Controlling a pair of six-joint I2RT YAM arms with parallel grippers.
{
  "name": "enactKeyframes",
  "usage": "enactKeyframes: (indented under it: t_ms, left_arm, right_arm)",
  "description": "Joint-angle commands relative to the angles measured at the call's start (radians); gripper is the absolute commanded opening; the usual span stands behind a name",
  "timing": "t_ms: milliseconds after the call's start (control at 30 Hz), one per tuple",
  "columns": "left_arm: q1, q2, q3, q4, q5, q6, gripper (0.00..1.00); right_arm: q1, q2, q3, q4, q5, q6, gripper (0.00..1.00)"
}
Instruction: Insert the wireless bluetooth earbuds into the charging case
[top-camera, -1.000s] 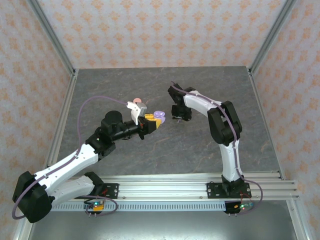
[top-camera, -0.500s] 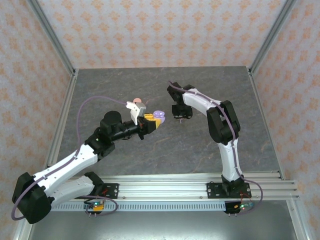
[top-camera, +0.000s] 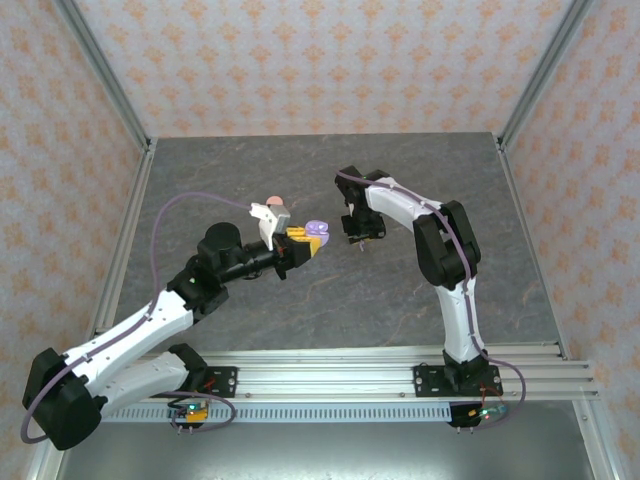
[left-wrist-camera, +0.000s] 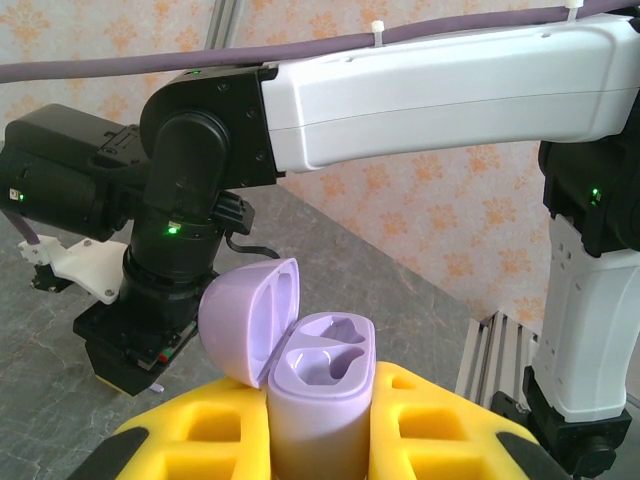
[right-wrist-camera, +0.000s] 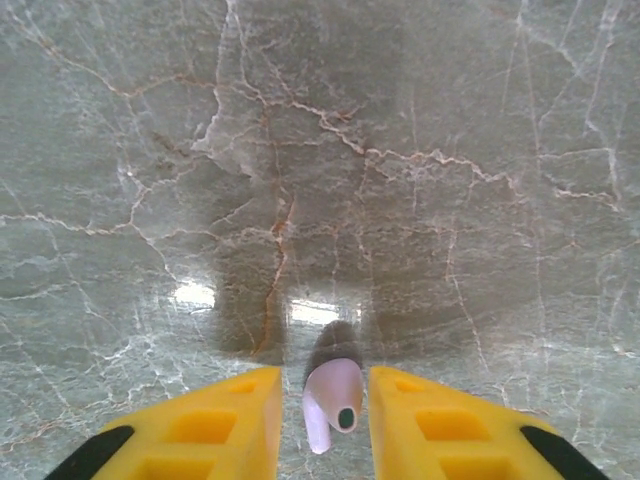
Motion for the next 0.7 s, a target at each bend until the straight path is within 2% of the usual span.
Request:
enactKeyframes:
  t_ms: [0,667]
  left_arm:
    - [-0.007,-0.032,0.019,-0.010,-0.014,0.011,0.18]
    - [-0.009,-0.043,0.013,-0.009,-0.016,0.012,0.18]
  right_arm:
    - [-0.011,-0.024,0.012,-0.045,-0.016,-0.009,0.30]
    - [-0.018,0.021,0.046,-0.063,-0.034,0.002,0.27]
